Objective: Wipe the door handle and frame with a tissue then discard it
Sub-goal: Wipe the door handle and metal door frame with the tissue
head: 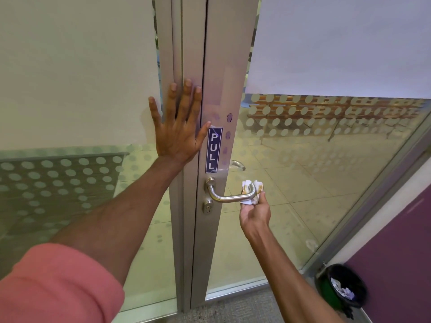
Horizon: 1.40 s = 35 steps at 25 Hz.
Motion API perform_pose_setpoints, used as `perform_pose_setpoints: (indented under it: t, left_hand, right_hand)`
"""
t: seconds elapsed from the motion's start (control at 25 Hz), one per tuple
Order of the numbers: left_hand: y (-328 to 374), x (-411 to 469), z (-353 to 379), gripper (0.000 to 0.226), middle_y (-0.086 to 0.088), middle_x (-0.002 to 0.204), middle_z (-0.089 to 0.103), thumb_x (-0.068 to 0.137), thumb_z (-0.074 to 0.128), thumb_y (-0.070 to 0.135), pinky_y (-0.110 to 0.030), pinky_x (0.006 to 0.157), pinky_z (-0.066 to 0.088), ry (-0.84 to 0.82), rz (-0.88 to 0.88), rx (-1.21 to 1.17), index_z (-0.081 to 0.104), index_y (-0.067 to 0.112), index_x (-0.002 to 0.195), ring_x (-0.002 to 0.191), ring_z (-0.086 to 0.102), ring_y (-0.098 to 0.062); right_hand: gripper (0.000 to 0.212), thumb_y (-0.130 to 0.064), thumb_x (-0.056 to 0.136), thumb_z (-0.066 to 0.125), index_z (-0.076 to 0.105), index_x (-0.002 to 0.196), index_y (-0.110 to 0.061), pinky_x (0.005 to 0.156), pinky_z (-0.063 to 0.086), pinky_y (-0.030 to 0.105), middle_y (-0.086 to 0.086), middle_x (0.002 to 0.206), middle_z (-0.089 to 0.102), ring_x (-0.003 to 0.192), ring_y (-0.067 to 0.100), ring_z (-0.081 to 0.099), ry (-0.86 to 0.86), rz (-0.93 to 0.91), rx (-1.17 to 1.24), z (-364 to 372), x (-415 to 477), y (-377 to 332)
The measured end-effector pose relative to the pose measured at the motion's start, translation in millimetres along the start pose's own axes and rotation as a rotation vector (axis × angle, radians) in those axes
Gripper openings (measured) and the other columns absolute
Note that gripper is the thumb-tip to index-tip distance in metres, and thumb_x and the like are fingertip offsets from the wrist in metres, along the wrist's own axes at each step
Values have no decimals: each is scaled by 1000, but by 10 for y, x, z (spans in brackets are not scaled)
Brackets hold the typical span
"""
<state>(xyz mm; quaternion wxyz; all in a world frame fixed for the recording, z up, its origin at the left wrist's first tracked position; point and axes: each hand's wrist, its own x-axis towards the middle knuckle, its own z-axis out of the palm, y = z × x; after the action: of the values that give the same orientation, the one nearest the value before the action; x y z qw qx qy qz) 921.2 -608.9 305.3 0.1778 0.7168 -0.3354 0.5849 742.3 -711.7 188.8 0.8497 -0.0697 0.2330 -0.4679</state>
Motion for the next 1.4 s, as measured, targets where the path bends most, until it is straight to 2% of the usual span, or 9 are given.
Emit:
perform_pose_setpoints:
  t: [0.16, 0.36, 0.44, 0.52, 0.6, 0.92, 1.12, 1.24, 1.4]
  left_hand:
    - [-6, 9, 4, 75, -5, 161, 24, 99, 25, 65, -58, 113, -3, 11, -1, 17, 16, 18, 157, 147, 16, -29]
    - [-9, 10, 1, 74, -4, 161, 23, 99, 24, 65, -58, 114, -3, 12, -2, -1, 15, 19, 157, 147, 15, -29]
    - [-4, 5, -13, 74, -4, 161, 24, 99, 23, 65, -58, 114, -3, 10, -5, -6, 16, 18, 157, 147, 18, -29]
    - [6, 10, -26, 74, -4, 161, 26, 99, 23, 65, -57, 114, -2, 0, -6, -16, 18, 18, 156, 147, 22, -29]
    - [5, 15, -38, 74, -4, 160, 27, 99, 22, 66, -56, 114, -2, -6, -10, -18, 19, 18, 156, 147, 25, -29]
    - [1, 34, -76, 73, -4, 159, 30, 99, 20, 66, -60, 112, 10, -23, -14, -27, 23, 18, 155, 146, 29, -30]
    - [3, 18, -64, 73, -5, 159, 31, 99, 22, 65, -60, 111, 11, -14, -12, -27, 23, 18, 155, 146, 29, -30]
    - [4, 13, -63, 73, -5, 160, 30, 99, 20, 66, -61, 111, 11, -27, -15, -35, 21, 18, 155, 146, 29, -30]
    - [0, 14, -60, 74, -5, 160, 28, 99, 20, 65, -61, 111, 10, -40, -16, -30, 19, 18, 156, 146, 27, -30]
  right_hand:
    - [42, -26, 106, 32, 46, 138, -2, 98, 49, 33, 21, 136, 55, 99, 28, 64, -25, 98, -24, -66, -185, 56]
    - [57, -49, 103, 21, 58, 122, -10, 94, 49, 35, 14, 112, 69, 107, 26, 63, -115, 208, -75, -112, -385, 319]
    - [62, -53, 102, 19, 56, 128, -10, 102, 44, 39, 16, 124, 64, 117, 29, 58, -130, 239, -72, -91, -444, 452]
    - [64, -53, 102, 21, 49, 137, -8, 110, 36, 40, 18, 137, 55, 124, 31, 52, -123, 255, -37, -55, -474, 560]
    - [65, -53, 102, 23, 46, 140, -5, 109, 37, 39, 19, 142, 51, 125, 32, 51, -98, 253, -3, -32, -466, 616]
    - [72, -59, 98, 26, 52, 131, 0, 95, 52, 44, 25, 128, 61, 122, 37, 57, -134, 286, -18, -135, -476, 464]
    - [74, -60, 98, 29, 52, 131, 2, 100, 47, 40, 24, 126, 62, 122, 35, 56, -116, 302, 7, -58, -458, 580]
    - [74, -62, 97, 28, 55, 123, 2, 100, 47, 45, 25, 115, 67, 110, 37, 62, -142, 311, 1, -132, -421, 440]
    - [64, -55, 99, 31, 53, 119, 2, 108, 39, 50, 25, 122, 59, 115, 39, 56, -112, 262, 6, -188, -297, 206]
